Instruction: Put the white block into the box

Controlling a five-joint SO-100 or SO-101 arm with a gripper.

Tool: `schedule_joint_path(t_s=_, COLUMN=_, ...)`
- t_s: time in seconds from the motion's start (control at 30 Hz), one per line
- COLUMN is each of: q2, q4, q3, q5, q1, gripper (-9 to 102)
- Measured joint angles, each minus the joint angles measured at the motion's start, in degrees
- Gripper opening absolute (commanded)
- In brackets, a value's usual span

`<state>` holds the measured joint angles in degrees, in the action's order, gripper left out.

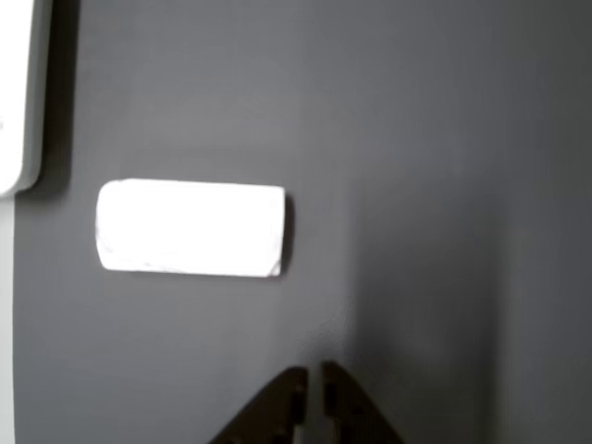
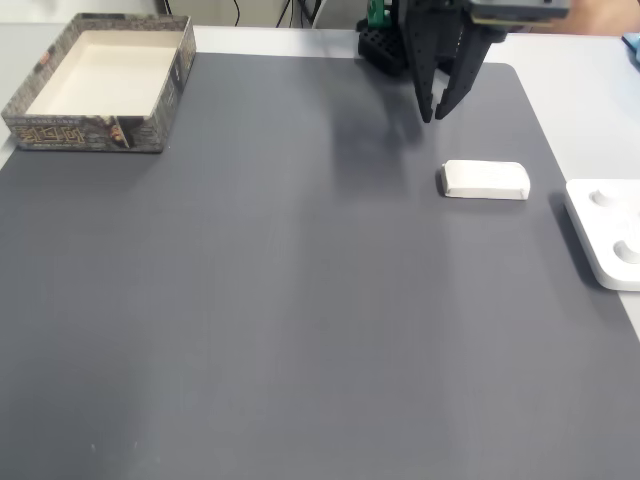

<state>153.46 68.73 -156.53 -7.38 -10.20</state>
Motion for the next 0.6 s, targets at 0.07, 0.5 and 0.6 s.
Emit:
schedule_joint_path(t_s=0.07, q2=-3.2, q4=0.0, q3=1.9, q5=-0.9, q1=0.0, gripper=-2)
schedule_joint_path(t_s=0.5, q2=-25.0, q4=-6.2, q3=15.7, q5=-3.5, q1=1.8, gripper=-2)
schedule_joint_path(t_s=0.6, q2=-27.9, q4=-6.2, q3=17.8, q5=-3.6, q1=2.4, gripper=-2)
